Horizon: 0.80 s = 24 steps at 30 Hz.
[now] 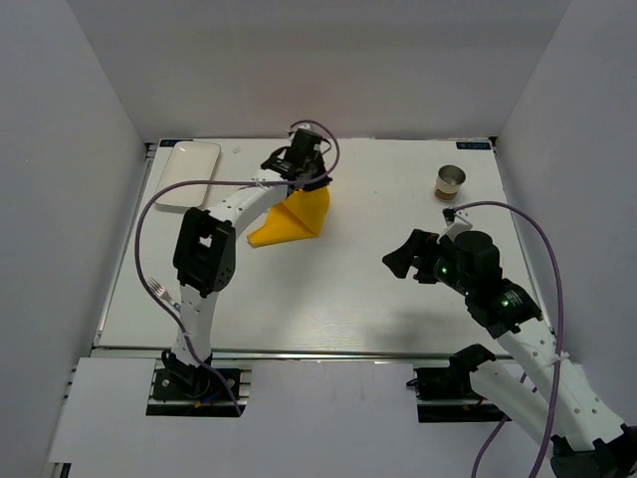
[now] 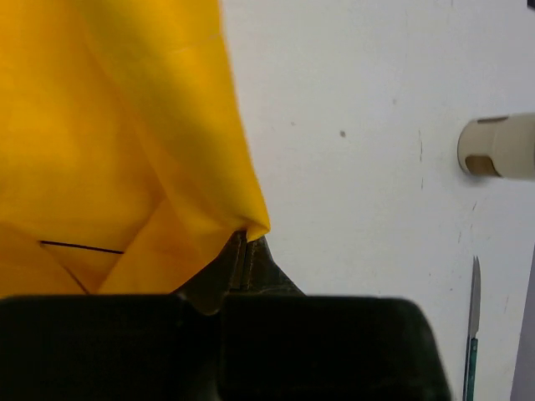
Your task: Set the dinner table for one person
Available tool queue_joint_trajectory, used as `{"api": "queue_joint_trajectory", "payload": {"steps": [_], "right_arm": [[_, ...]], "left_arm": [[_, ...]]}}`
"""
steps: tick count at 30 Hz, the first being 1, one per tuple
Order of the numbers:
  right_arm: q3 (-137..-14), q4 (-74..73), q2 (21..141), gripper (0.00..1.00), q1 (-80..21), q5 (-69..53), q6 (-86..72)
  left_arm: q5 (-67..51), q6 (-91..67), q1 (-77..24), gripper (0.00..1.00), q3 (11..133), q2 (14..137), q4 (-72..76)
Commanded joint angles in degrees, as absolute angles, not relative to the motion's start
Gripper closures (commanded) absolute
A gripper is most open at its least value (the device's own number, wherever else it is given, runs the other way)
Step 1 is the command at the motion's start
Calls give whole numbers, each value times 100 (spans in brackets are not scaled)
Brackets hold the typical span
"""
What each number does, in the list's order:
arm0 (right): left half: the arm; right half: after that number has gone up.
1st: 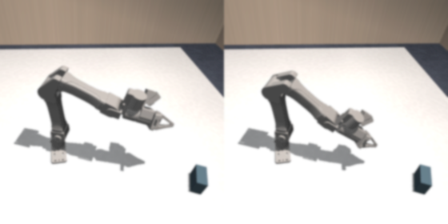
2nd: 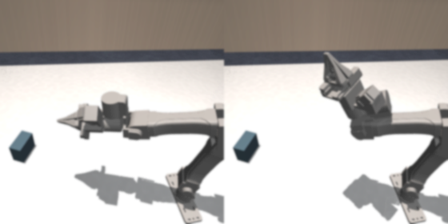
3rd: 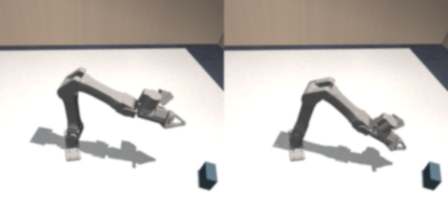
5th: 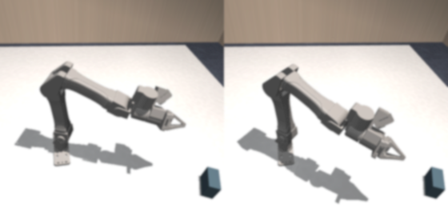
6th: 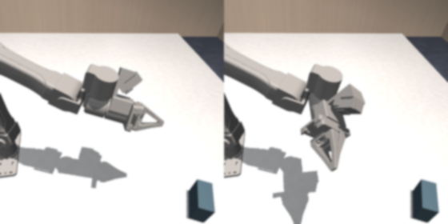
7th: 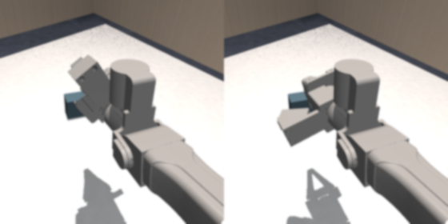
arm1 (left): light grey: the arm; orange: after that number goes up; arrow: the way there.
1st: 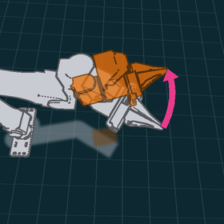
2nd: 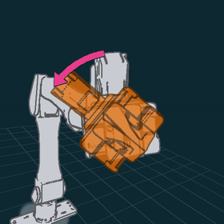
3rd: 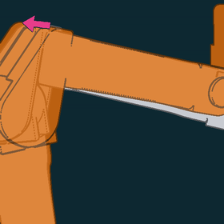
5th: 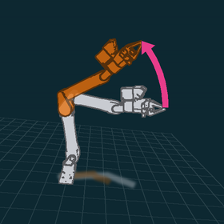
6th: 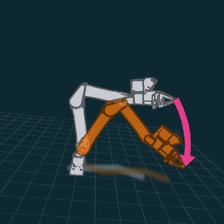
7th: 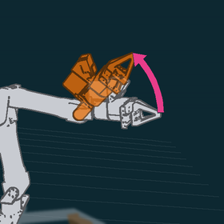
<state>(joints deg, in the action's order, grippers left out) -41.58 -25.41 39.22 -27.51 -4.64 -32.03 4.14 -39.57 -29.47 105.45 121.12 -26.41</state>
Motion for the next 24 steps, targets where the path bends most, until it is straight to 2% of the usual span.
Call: {"api": "queue_joint_trajectory", "payload": {"steps": [1,4,7,8,11,14,15,19,24], "right_arm": [[-3842,-1987,3622,11,-2760,-27,-3743],[-3630,-1951,3332,11,-2760,544,-4121],[-3542,-2205,3007,11,-2742,1185,-4499],[-3525,-2363,2797,11,-2760,1343,-4604],[-3419,-2583,2323,11,-2751,1968,-4895],[-3375,-2654,2023,11,-2768,2372,-4948],[-3384,-2689,2013,11,-2742,2460,-4940],[-3419,-2418,2432,11,-2751,2120,-4459],[-3506,-1566,3601,11,-2760,760,-3403]], "left_arm": [[720,-4157,-3496,99,10784,12243,-2593],[729,-4131,-3717,93,11056,12550,-2671],[677,-4140,-3981,81,11189,12805,-2716],[625,-4148,-4129,79,11058,12823,-2672],[633,-4358,-4472,63,10506,12666,-2409],[834,-4613,-4762,27,9969,12236,-2215],[931,-4640,-4825,2,9854,11930,-2163],[1738,-4903,-4992,2,9651,11104,-2662],[2923,-5369,-4992,2,9204,9960,-3706]]}}
